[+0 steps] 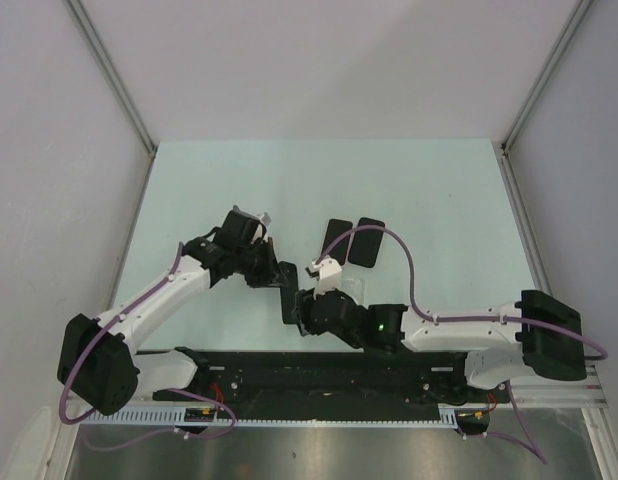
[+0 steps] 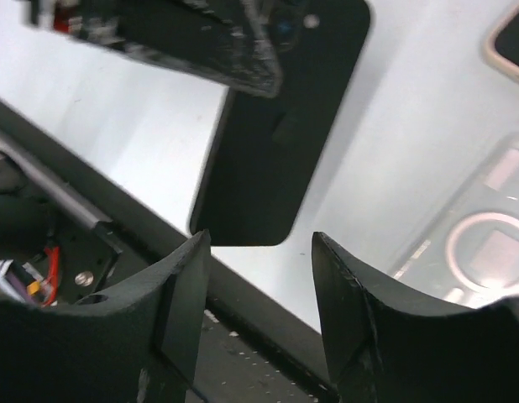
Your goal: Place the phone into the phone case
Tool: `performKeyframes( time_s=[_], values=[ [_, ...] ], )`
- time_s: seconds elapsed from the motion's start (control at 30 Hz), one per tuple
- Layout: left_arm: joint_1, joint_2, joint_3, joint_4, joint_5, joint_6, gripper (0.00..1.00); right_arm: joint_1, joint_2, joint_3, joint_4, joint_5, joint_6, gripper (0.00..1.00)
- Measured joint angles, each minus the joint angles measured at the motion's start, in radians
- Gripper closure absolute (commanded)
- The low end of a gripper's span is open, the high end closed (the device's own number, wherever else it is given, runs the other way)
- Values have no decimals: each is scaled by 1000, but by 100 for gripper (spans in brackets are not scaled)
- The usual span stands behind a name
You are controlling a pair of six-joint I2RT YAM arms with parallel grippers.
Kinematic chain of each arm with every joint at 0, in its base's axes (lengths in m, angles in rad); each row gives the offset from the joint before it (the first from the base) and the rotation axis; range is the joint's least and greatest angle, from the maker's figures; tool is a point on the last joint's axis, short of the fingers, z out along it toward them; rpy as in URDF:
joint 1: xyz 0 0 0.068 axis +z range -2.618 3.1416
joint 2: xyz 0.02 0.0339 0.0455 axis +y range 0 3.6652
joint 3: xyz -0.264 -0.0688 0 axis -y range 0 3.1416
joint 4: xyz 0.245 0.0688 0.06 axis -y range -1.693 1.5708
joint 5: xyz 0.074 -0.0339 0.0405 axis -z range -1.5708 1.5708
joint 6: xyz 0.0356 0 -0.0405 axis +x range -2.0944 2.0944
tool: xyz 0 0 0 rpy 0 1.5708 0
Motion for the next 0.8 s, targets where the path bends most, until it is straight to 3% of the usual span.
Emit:
performKeyframes(
  time_s=[0.13, 0.33, 0.57, 0.8],
  values=[
    [0, 0, 0, 10, 0, -2, 100, -45, 0, 26, -132, 56, 82, 46],
    [-26, 6, 8, 2, -28, -1, 100, -258, -56, 17, -323, 50, 164, 53],
    [-135, 103, 121, -11, -63, -1, 100, -500, -121, -120, -300, -119, 167, 57],
    [-235, 255, 259, -35, -120, -3, 100, -632, -116, -231, -213, -298, 148, 59]
  ],
)
